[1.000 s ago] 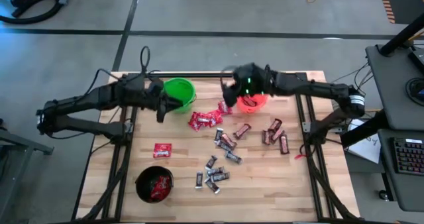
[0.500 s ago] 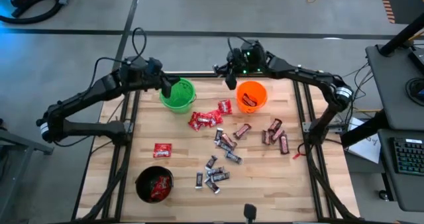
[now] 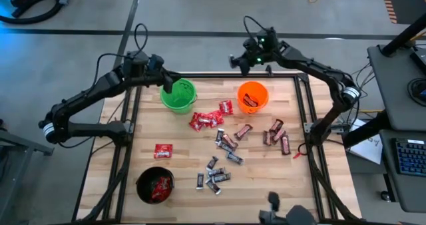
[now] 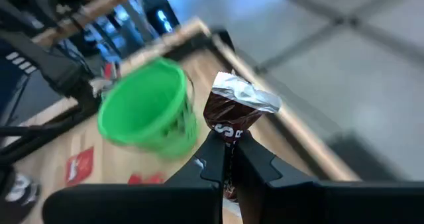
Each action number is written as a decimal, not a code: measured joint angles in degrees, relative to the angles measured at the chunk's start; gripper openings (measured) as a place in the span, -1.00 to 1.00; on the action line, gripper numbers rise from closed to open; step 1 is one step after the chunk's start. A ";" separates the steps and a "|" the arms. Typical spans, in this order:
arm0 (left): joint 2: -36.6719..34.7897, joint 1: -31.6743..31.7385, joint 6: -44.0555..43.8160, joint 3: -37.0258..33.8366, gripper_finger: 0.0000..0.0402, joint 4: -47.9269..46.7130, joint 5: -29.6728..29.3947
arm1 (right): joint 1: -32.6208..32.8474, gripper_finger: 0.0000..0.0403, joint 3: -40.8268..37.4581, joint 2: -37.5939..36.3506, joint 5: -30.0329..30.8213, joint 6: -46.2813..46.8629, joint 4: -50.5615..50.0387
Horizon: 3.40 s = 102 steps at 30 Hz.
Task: Sort candy
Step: Put the black chocolate into the green bucket
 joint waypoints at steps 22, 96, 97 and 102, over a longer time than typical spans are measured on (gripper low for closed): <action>4.38 -0.55 0.74 -1.88 -0.45 19.05 11.90 | 8.08 -0.94 -0.02 -1.55 -1.57 -14.29 5.94; 21.57 -6.10 0.42 -1.81 -0.98 47.78 13.77 | 16.03 -0.25 0.07 -1.34 0.51 -5.63 12.56; 21.38 -5.72 0.30 -1.80 -0.98 47.31 13.66 | 15.85 -0.21 0.07 -1.45 0.49 -4.98 12.56; 18.59 -3.11 0.12 -1.77 -0.98 41.72 12.99 | 14.22 -0.05 0.07 -1.89 0.52 -1.62 12.18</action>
